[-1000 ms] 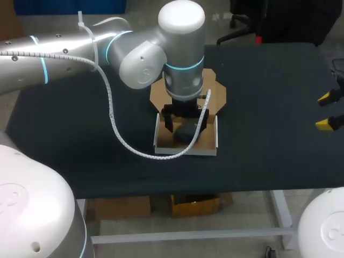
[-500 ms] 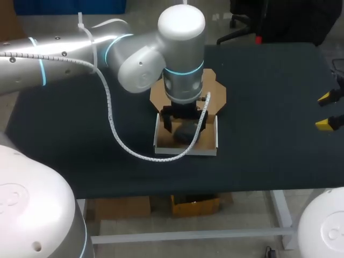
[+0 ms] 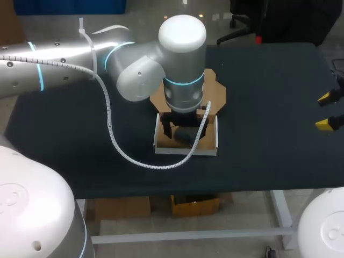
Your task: Assemble the packaging by folding the flat box into shape, placing the metal phone stand inside, and closing the box properly
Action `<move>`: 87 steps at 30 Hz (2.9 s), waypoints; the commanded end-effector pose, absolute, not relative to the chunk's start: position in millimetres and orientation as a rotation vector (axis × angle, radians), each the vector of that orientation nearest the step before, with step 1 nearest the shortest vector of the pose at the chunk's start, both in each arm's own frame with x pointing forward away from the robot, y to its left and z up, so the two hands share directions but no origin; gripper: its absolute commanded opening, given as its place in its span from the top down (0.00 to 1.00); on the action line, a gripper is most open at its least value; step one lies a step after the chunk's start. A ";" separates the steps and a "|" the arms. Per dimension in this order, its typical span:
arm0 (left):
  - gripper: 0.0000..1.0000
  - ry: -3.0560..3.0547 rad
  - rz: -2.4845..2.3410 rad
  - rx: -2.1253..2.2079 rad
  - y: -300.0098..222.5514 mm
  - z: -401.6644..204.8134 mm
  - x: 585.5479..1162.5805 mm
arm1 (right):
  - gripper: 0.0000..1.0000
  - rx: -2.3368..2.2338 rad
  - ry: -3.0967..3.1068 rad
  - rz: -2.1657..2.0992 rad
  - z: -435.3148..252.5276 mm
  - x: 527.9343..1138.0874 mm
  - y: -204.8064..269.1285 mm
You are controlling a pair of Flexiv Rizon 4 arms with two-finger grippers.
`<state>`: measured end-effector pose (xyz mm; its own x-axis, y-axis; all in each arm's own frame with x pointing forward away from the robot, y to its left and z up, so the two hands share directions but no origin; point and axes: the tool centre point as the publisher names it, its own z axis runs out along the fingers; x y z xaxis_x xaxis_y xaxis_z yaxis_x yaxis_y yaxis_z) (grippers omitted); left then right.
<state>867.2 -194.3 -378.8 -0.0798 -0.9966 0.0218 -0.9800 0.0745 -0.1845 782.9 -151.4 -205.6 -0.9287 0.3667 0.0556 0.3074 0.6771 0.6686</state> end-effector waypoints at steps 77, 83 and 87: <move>0.00 2.186 -0.324 -2.177 -191.9 -336.1 776.7 | 0.00 0.563 2.799 1.095 -204.9 781.6 -152.2; 0.00 2.253 -0.429 -2.126 -180.3 -315.7 786.6 | 0.00 0.563 2.799 1.095 -204.9 781.6 -152.2; 0.00 2.301 -0.495 -2.079 -170.8 -303.2 794.2 | 0.00 0.563 2.799 1.095 -204.9 781.6 -152.2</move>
<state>796.0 -190.2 -313.8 -0.0990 -0.9846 0.1438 -0.9730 0.0655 -0.2212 782.9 -151.4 -205.6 -0.9287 0.3666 0.0557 0.3074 0.6770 0.6687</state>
